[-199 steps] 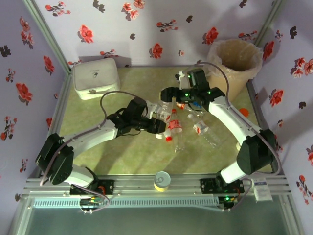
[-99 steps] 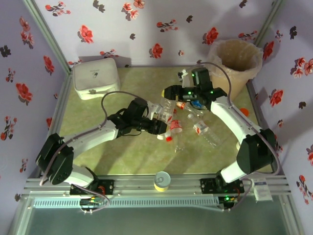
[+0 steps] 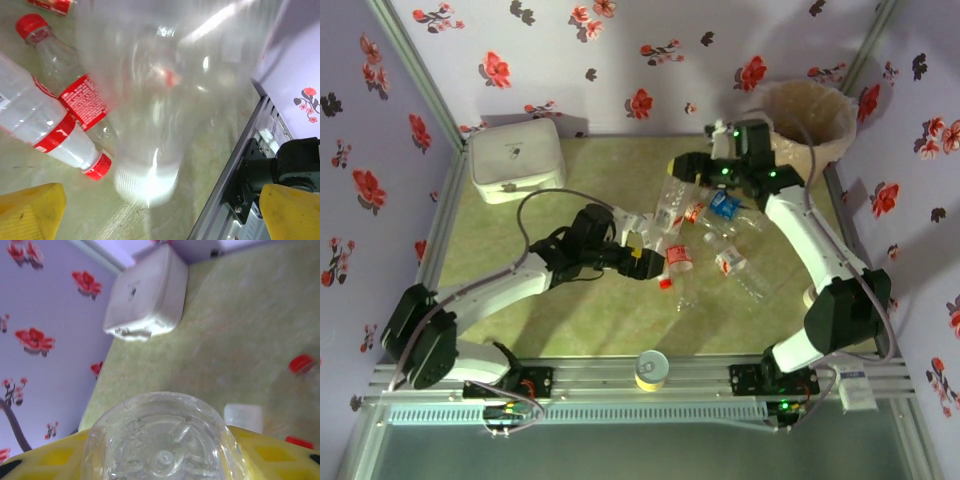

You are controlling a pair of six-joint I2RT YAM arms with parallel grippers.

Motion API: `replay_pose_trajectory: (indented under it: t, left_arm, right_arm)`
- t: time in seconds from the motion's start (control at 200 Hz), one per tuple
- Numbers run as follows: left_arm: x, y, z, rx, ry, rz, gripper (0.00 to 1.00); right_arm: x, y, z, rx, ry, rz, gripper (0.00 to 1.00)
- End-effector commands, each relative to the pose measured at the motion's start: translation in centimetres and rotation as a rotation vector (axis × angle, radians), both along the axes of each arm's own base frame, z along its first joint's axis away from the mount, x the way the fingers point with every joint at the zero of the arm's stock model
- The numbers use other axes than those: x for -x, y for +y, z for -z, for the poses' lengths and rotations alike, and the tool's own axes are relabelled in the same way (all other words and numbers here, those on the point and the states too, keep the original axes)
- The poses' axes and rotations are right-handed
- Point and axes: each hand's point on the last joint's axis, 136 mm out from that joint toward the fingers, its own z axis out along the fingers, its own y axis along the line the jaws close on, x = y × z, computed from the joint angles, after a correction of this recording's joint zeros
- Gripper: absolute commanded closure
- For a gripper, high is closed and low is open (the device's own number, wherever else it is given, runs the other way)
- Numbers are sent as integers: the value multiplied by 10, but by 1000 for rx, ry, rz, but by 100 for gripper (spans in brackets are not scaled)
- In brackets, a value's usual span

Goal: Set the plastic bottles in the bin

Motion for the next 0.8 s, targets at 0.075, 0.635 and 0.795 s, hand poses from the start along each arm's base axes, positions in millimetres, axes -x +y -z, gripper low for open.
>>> replay_pose_trajectory:
  t: [0.075,0.635,0.795]
  left_arm:
    - [-8,38,-17,-70,-111,-120,0]
    - [-4,59,-7,-65,-85,-196,0]
    - [-3,60,-5,-60,-83,-202,0]
  right_arm:
    - [-27,-80,-110,33,-258,236,59]
    - [-54,-261,-261,651,-885,1119,74]
    - [-77,-259,-241,694,-877,1091,76]
